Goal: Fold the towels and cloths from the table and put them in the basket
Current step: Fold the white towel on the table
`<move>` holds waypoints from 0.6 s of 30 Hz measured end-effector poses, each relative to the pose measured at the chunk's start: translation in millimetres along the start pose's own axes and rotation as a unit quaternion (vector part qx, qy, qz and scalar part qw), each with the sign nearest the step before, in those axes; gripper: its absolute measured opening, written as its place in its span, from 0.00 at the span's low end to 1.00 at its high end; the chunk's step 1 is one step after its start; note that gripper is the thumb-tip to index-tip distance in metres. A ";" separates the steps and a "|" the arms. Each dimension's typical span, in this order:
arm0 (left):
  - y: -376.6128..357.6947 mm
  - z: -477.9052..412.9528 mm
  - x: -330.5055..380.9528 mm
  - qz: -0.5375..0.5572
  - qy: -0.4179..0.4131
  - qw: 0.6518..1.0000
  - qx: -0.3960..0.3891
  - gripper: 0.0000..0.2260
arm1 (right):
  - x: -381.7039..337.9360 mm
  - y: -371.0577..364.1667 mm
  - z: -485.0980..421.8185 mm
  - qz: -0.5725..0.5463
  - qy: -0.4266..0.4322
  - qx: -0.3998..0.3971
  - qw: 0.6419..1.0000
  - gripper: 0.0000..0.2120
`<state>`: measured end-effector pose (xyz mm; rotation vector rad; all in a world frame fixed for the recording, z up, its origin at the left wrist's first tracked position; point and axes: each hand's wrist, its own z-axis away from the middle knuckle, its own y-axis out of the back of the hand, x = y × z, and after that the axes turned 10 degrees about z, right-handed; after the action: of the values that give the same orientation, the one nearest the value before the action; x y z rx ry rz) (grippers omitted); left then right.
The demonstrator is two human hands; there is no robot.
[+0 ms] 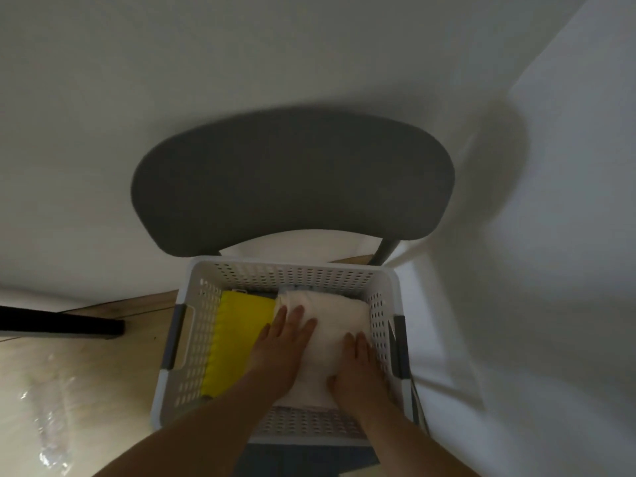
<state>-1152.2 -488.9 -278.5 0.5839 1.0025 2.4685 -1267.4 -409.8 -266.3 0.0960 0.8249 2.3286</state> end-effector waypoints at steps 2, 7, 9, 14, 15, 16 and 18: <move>-0.7 -3.2 -8.1 0.001 -0.018 1.000 -0.008 0.32 | 0.9 -1.3 -4.4 -0.014 -0.003 -0.006 1.000 0.35; 15.0 16.4 -9.9 0.062 -0.016 0.998 0.010 0.32 | -8.7 10.7 17.8 -0.019 -0.017 0.049 0.998 0.31; 20.0 27.8 -9.2 0.121 -0.002 0.992 0.036 0.29 | -13.1 16.2 29.9 -0.048 -0.023 0.088 0.995 0.28; 47.7 76.8 -9.3 0.318 0.027 0.944 0.088 0.17 | -22.8 26.3 79.5 -0.183 -0.025 0.140 0.973 0.23; 52.8 88.3 -8.0 0.352 0.038 0.931 0.091 0.15 | -24.5 26.8 91.2 -0.209 -0.025 0.145 0.967 0.22; 57.4 100.4 -6.0 0.381 0.047 0.918 0.097 0.13 | -26.3 27.5 103.4 -0.232 -0.025 0.149 0.961 0.22; 62.6 125.4 -2.1 0.429 0.057 0.894 0.120 0.07 | -29.9 27.8 127.8 -0.260 -0.016 0.154 0.953 0.20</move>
<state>-1098.7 -462.0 -151.7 1.1803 1.3075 3.1735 -1224.9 -375.7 -143.7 0.0417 1.0490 1.6933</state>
